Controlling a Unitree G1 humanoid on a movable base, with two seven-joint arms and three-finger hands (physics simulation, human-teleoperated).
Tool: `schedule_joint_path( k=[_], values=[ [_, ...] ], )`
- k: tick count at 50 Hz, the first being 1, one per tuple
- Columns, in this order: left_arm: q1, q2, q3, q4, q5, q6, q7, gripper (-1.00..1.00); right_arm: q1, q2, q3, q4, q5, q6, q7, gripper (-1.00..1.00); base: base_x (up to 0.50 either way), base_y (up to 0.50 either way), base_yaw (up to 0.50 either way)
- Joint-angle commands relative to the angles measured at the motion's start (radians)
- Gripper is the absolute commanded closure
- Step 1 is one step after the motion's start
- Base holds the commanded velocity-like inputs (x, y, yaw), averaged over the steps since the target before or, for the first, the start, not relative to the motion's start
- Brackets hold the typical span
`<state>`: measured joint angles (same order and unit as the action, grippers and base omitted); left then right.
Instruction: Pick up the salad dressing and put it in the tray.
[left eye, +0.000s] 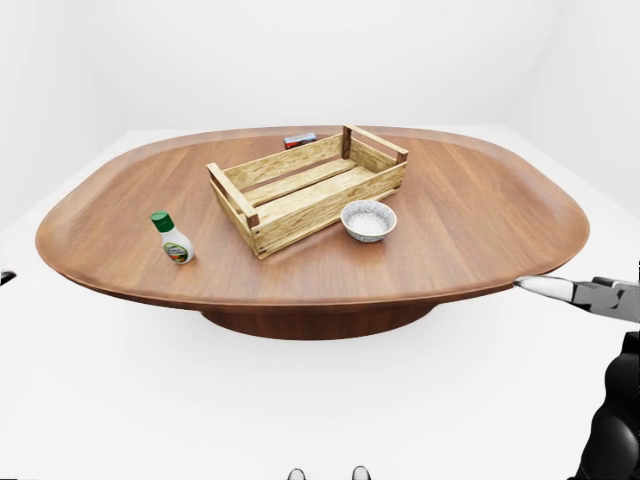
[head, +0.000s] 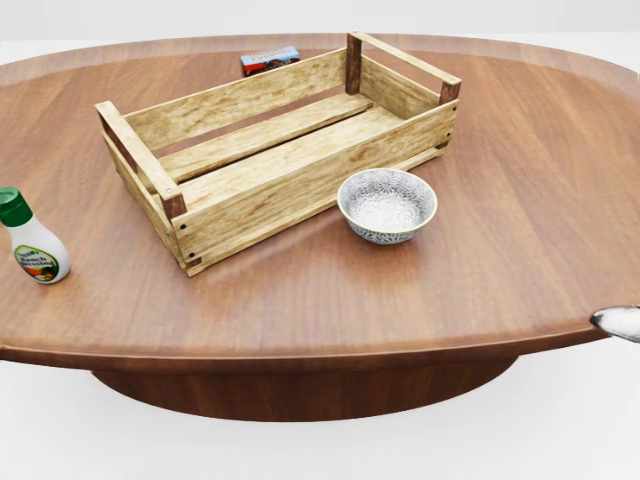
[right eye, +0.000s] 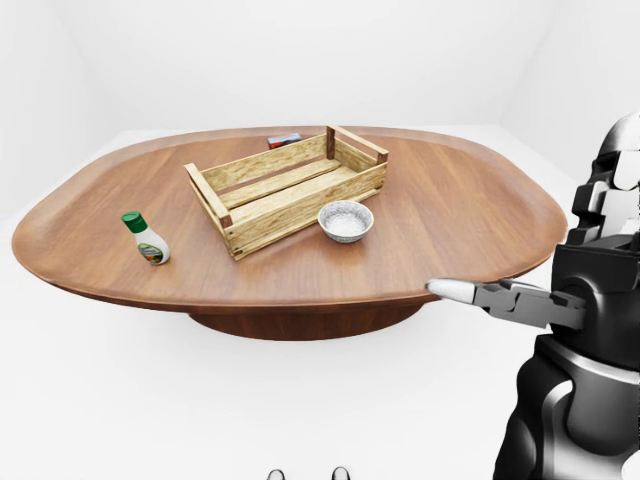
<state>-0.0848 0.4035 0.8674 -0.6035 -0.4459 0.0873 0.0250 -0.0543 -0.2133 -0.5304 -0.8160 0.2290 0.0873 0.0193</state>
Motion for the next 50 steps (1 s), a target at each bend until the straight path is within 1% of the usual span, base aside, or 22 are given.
schedule_joint_path(
  k=[1, 2, 3, 9, 17, 20, 21, 24, 39, 50],
  values=[
    [0.032, 0.237, 0.359, 0.026, -0.304, 0.000, 0.145, -1.00, -0.007, 0.012, 0.023, 0.000, -0.135, 0.000, 0.043, -1.00, 0.04, 0.50, 0.00],
    [0.041, 0.253, 0.382, 0.038, -0.320, 0.000, 0.147, -1.00, -0.008, 0.014, 0.027, -0.001, -0.143, 0.000, 0.045, -1.00, 0.04, 0.50, 0.00],
    [0.047, 0.260, 0.388, 0.043, -0.327, 0.000, 0.149, -1.00, -0.009, 0.016, 0.028, 0.000, -0.148, 0.000, 0.048, -1.00, 0.04, 0.50, 0.00],
    [0.069, 0.277, 0.413, 0.064, -0.348, 0.000, 0.155, -1.00, -0.011, 0.019, 0.054, 0.008, -0.211, 0.000, 0.053, -1.00, 0.04, 0.50, 0.00],
    [0.071, 0.275, 0.404, 0.069, -0.344, 0.000, 0.155, -1.00, -0.013, 0.028, 0.073, 0.022, -0.250, 0.000, 0.070, -1.00, 0.12, 0.50, 0.00],
    [0.070, 0.281, 0.410, 0.069, -0.351, 0.000, 0.158, -1.00, -0.016, 0.028, 0.088, 0.016, -0.268, 0.000, 0.080, -1.00, 0.33, 0.46, 0.00],
    [0.070, 0.277, 0.402, 0.067, -0.347, 0.000, 0.158, -1.00, -0.013, 0.025, 0.104, 0.012, -0.283, 0.000, 0.088, -1.00, 0.38, 0.39, 0.00],
    [0.068, 0.272, 0.390, 0.068, -0.340, 0.000, 0.156, -1.00, -0.016, 0.029, 0.109, 0.003, -0.299, 0.000, 0.104, -1.00, 0.40, 0.38, 0.00],
    [0.068, 0.270, 0.390, 0.076, -0.331, 0.000, 0.150, -1.00, -0.006, 0.045, 0.126, 0.016, -0.340, 0.000, 0.143, -1.00, 0.47, 0.28, 0.00],
    [0.067, 0.265, 0.386, 0.077, -0.324, 0.000, 0.145, -1.00, 0.000, 0.055, 0.116, 0.020, -0.321, 0.000, 0.153, -1.00, 0.49, 0.24, 0.00]
  ],
)
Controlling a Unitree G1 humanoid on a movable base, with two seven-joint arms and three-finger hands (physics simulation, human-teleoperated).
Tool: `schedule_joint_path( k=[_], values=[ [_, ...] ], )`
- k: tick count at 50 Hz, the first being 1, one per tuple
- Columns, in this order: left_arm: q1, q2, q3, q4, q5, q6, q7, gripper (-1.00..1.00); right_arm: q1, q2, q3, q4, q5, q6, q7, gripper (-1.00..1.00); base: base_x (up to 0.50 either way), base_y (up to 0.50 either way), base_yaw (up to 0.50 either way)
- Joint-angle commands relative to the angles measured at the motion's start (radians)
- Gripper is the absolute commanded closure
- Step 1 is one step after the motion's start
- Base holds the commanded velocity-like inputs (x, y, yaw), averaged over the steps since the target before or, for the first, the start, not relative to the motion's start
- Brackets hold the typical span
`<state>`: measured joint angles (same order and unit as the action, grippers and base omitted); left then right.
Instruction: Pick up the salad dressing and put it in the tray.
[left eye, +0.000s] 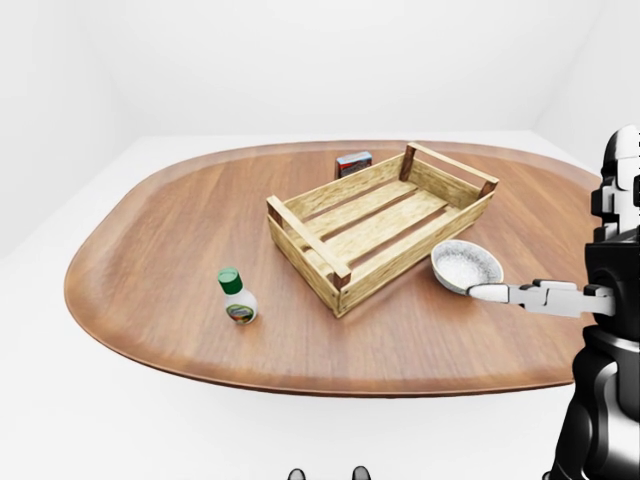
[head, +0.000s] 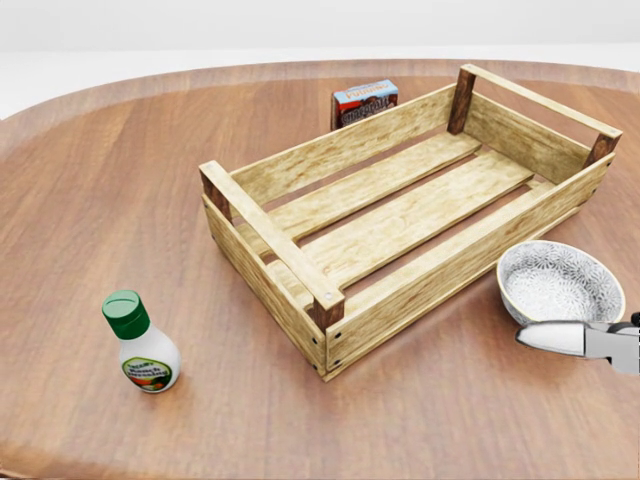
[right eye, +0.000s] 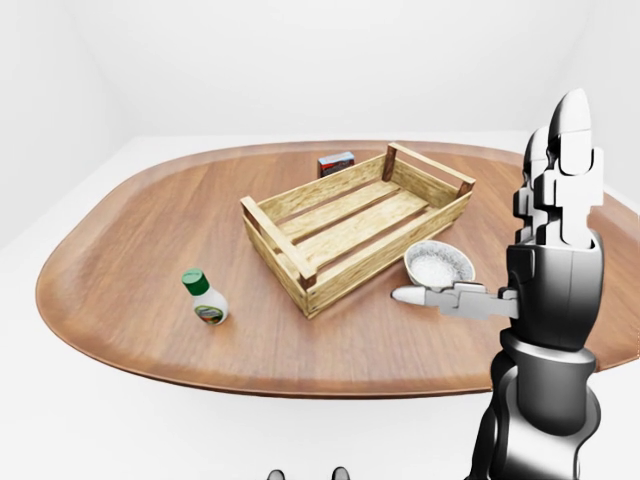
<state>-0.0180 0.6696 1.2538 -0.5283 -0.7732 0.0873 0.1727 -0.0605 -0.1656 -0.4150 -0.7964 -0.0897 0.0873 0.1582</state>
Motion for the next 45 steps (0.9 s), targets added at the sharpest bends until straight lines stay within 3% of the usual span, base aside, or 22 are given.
schedule_joint_path(
  k=[1, 24, 45],
  values=[
    [0.000, -0.002, -0.001, 0.002, 0.004, 0.000, -0.002, -1.00, 0.006, 0.007, 0.001, 0.000, -0.002, 0.000, 0.015, -1.00, 0.50, 0.21, 0.00],
    [-0.001, -0.001, -0.001, 0.007, 0.006, 0.000, -0.006, -1.00, 0.008, 0.014, 0.005, 0.009, 0.002, 0.000, 0.027, -1.00, 0.50, 0.20, 0.00],
    [0.001, -0.004, -0.002, 0.008, 0.010, 0.000, -0.009, -1.00, 0.018, 0.014, 0.002, 0.020, 0.024, 0.000, 0.023, -1.00, 0.51, 0.07, 0.00]
  ],
)
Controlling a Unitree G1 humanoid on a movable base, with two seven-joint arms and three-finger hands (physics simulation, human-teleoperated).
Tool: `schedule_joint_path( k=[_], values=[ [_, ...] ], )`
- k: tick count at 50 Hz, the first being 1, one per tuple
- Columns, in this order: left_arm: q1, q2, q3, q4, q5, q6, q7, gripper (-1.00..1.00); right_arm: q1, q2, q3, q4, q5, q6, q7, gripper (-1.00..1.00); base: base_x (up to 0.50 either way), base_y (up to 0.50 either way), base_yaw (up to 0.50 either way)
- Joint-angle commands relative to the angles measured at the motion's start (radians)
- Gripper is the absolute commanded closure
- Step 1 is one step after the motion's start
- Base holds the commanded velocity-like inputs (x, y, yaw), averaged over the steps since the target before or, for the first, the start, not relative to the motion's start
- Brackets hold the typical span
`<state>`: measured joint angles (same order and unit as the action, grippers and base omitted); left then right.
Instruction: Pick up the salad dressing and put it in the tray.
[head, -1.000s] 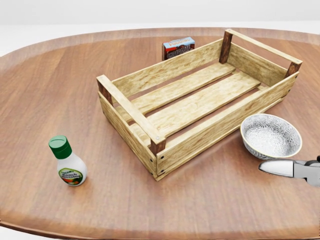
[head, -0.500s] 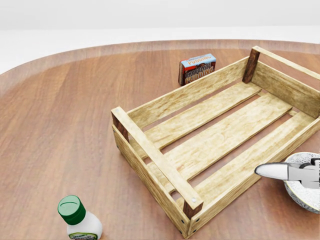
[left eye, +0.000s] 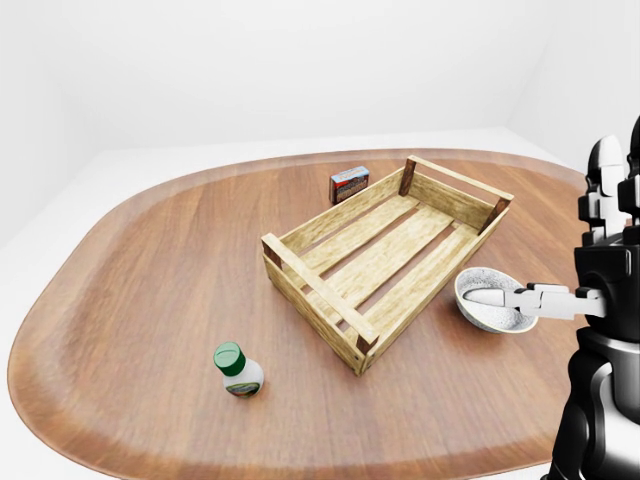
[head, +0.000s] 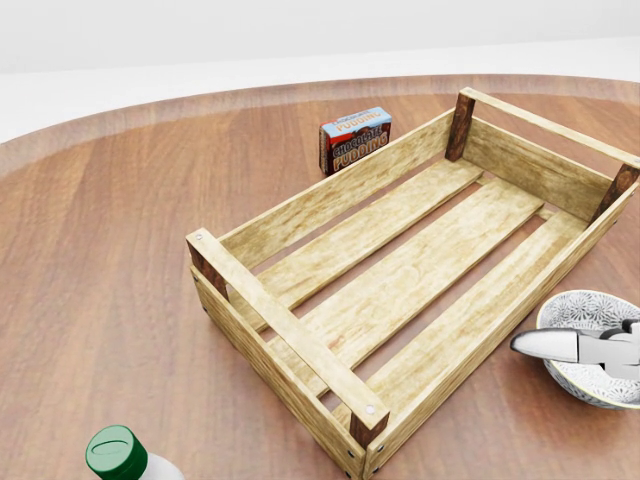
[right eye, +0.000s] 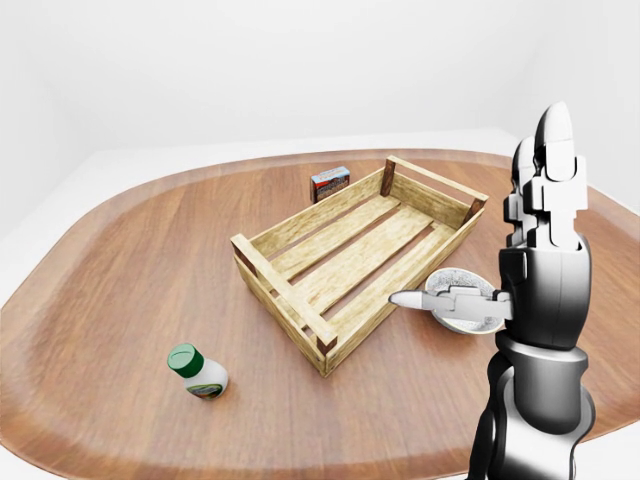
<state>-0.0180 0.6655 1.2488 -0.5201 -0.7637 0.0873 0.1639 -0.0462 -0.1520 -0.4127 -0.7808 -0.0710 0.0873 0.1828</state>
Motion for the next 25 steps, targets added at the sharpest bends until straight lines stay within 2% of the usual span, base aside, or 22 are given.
schedule_joint_path(
  k=[1, 13, 16, 21, 25],
  values=[
    [0.000, -0.001, 0.001, -0.001, 0.001, 0.000, 0.000, -1.00, 0.004, 0.001, -0.002, 0.008, 0.006, 0.000, -0.003, -1.00, 0.51, 0.06, 0.00],
    [0.002, 0.000, 0.005, 0.001, 0.001, 0.000, -0.001, -1.00, 0.005, 0.004, -0.006, 0.034, 0.018, 0.000, -0.012, -1.00, 0.51, 0.05, 0.00],
    [0.001, -0.001, 0.002, 0.001, 0.002, 0.000, 0.000, -1.00, 0.006, 0.047, -0.058, 0.030, 0.111, 0.000, -0.038, -1.00, 0.51, 0.05, 0.00],
    [0.003, -0.002, 0.005, 0.001, 0.001, 0.000, -0.002, -1.00, 0.018, 0.020, -0.058, 0.038, 0.155, 0.000, -0.065, -1.00, 0.00, 0.00, 0.00],
    [0.002, -0.004, 0.001, 0.002, 0.004, 0.000, -0.001, -1.00, 0.027, 0.011, -0.037, 0.061, 0.137, 0.000, -0.073, -1.00, 0.00, 0.00, 0.00]
  ],
)
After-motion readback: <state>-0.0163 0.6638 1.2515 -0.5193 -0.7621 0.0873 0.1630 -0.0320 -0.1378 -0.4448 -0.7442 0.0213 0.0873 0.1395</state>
